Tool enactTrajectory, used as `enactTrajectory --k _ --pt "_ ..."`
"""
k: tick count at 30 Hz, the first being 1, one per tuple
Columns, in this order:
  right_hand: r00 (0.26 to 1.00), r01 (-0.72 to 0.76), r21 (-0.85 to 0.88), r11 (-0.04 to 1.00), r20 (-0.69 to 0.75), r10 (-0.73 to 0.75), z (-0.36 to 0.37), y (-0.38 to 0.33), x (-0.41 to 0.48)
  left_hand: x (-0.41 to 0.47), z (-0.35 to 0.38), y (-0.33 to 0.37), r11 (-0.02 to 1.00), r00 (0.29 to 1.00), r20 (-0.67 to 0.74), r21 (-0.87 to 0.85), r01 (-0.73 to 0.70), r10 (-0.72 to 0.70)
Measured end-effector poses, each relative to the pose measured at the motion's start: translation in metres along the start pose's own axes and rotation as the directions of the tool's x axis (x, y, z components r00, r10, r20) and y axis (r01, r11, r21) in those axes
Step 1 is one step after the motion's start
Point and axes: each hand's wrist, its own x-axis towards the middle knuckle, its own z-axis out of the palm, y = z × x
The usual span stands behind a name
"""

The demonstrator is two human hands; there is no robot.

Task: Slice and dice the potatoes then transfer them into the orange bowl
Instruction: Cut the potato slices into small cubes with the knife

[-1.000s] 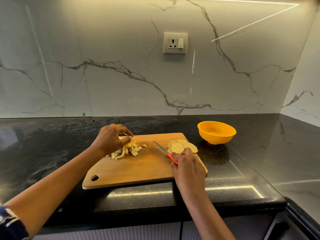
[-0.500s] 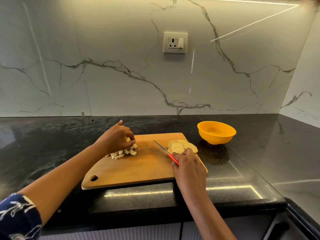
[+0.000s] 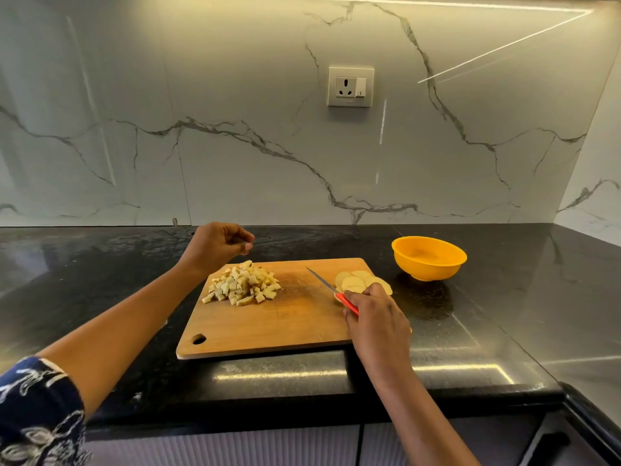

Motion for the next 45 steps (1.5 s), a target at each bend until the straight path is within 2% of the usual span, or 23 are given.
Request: enactTrajectory --k 2,4,7,12,16,20,22,25,27,30,34,39,45 --pt "1.000 -0.012 0.004 1.000 -0.024 0.012 -0.004 0.007 0.006 0.000 -0.001 0.004 0.989 0.997 -0.020 0.131 -0.072 0.076" --pt "0.998 -0.041 0.012 0.999 -0.054 0.041 -0.009 0.020 0.015 0.002 0.002 0.012 0.973 0.994 0.019 0.204 -0.106 0.105" --pt "0.988 -0.106 0.038 0.994 -0.109 0.109 -0.018 0.040 0.031 0.008 0.017 0.029 0.972 0.980 0.185 0.205 -0.111 0.073" --pt "0.970 -0.198 0.027 0.980 -0.140 0.200 -0.024 0.069 0.044 0.023 0.072 0.075 0.967 0.909 0.411 0.201 -0.158 0.063" --pt "0.954 -0.282 0.096 0.955 -0.078 0.289 -0.021 0.083 0.041 0.039 0.118 0.110 0.967 0.813 0.574 0.139 -0.213 0.096" --pt "0.954 -0.284 0.117 0.951 -0.063 0.293 -0.020 0.086 0.041 0.053 0.149 0.129 0.891 0.689 0.721 0.258 -0.373 0.080" --pt "0.957 -0.275 0.112 0.955 -0.058 0.283 -0.020 0.086 0.040 0.060 0.158 0.131 0.863 0.650 0.757 0.287 -0.415 0.061" --pt "0.958 -0.271 0.106 0.957 -0.060 0.279 -0.021 0.086 0.040 0.066 0.164 0.130 0.896 0.661 0.749 0.261 -0.359 0.047" --pt "0.959 -0.270 0.103 0.957 -0.063 0.278 -0.021 0.086 0.041 0.067 0.165 0.128 0.890 0.682 0.726 0.253 -0.380 0.085" --pt "0.959 -0.266 0.115 0.957 -0.065 0.274 -0.021 0.086 0.041 0.065 0.154 0.129 0.866 0.732 0.655 0.242 -0.436 0.185" --pt "0.965 -0.244 0.119 0.962 -0.064 0.253 -0.019 0.083 0.041 0.054 0.110 0.121 0.908 0.814 0.536 0.187 -0.374 0.225" --pt "0.979 -0.199 0.122 0.972 -0.029 0.204 -0.018 0.069 0.039 0.014 0.061 0.094 0.969 0.834 0.533 0.097 -0.228 0.142" --pt "0.998 -0.067 0.062 0.996 0.016 0.066 -0.013 0.043 0.031 -0.024 0.057 0.063 0.971 0.834 0.552 0.190 -0.142 0.014"
